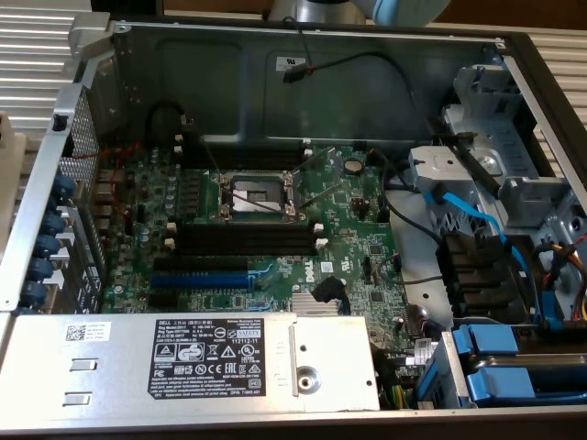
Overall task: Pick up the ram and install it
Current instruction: 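Pick up the ram and move it above insertion slot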
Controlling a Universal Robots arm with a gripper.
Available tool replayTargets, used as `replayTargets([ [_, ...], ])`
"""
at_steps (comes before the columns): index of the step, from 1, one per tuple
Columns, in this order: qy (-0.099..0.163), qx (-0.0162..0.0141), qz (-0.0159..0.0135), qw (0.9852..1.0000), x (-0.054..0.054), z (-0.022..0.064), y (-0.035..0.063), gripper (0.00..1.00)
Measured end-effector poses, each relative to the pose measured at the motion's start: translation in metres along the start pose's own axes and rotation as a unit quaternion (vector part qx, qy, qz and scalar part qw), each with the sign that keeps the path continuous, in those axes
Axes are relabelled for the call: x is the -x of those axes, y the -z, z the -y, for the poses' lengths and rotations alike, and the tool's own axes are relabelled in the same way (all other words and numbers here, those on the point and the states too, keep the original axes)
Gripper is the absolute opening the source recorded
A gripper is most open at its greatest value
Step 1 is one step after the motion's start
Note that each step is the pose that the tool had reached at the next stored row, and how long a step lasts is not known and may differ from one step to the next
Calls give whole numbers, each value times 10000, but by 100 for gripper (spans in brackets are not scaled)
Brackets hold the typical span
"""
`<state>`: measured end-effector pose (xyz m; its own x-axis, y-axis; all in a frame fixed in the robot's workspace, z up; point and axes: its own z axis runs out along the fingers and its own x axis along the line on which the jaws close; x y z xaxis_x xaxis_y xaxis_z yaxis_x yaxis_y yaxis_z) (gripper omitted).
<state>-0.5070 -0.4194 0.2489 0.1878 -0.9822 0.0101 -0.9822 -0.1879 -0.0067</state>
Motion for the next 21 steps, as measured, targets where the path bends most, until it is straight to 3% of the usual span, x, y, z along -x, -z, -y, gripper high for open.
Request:
replayTargets([
  [11, 1, -3, 12, 10000, -14, -2, -1, 12],
  [12, 1, -3, 13, 10000, -15, -2, -2, 18],
  [14, 1, -4, 15, 10000, -17, -3, -2, 18],
  [15, 1, -4, 16, 10000, -18, -3, -1, 25],
  [21, 0, -5, 22, 10000, -25, -4, -1, 25],
])
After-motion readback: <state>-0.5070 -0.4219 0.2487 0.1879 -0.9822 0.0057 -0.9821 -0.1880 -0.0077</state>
